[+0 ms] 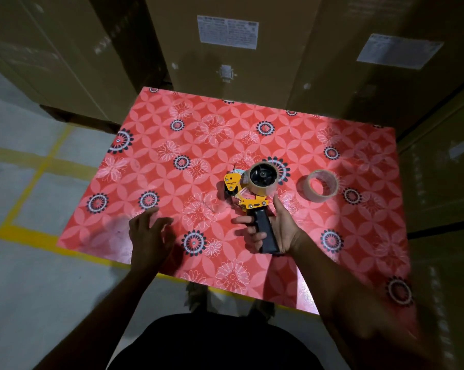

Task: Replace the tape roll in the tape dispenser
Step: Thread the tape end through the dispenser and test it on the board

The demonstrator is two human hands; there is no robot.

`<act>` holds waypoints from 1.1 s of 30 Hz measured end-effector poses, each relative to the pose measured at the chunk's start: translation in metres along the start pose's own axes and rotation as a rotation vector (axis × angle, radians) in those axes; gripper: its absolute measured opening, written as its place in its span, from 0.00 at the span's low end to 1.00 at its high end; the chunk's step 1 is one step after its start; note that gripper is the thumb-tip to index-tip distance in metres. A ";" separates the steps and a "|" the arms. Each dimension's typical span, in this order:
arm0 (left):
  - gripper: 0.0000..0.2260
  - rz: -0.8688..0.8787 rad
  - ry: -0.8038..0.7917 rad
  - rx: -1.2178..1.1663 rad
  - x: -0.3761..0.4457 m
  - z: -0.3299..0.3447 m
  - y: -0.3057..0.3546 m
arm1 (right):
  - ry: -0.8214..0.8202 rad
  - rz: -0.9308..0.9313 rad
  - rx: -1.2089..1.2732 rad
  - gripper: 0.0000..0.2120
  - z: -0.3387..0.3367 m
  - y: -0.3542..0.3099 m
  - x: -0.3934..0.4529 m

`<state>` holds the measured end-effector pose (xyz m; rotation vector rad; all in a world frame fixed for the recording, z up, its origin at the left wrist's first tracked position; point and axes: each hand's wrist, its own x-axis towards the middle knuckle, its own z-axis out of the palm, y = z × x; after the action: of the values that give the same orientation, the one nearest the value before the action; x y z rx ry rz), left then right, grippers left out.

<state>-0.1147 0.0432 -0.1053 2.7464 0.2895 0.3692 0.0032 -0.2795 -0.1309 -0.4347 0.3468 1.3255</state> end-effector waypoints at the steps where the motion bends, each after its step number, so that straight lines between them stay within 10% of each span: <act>1: 0.14 -0.003 -0.006 0.000 -0.001 0.001 -0.002 | 0.002 0.012 -0.010 0.53 0.004 0.000 0.001; 7: 0.15 0.029 -0.101 -0.023 0.013 0.004 -0.006 | 0.124 0.092 -0.209 0.26 0.036 -0.004 -0.005; 16: 0.18 -0.435 -0.533 -0.706 0.044 -0.015 0.039 | 0.489 -0.066 -0.503 0.29 0.093 -0.018 -0.043; 21: 0.31 -0.940 -0.920 -1.352 0.070 -0.016 0.067 | 0.494 -0.110 -0.591 0.29 0.120 -0.019 -0.059; 26: 0.40 -0.984 -1.098 -1.572 0.081 -0.016 0.085 | 0.442 -0.125 -0.682 0.30 0.133 -0.016 -0.065; 33: 0.15 -0.947 -0.999 -1.636 0.088 -0.015 0.076 | 0.448 -0.131 -0.738 0.33 0.126 -0.011 -0.069</act>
<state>-0.0245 0.0002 -0.0445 0.7680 0.5644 -0.7105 -0.0011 -0.2783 0.0136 -1.3621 0.1784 1.1890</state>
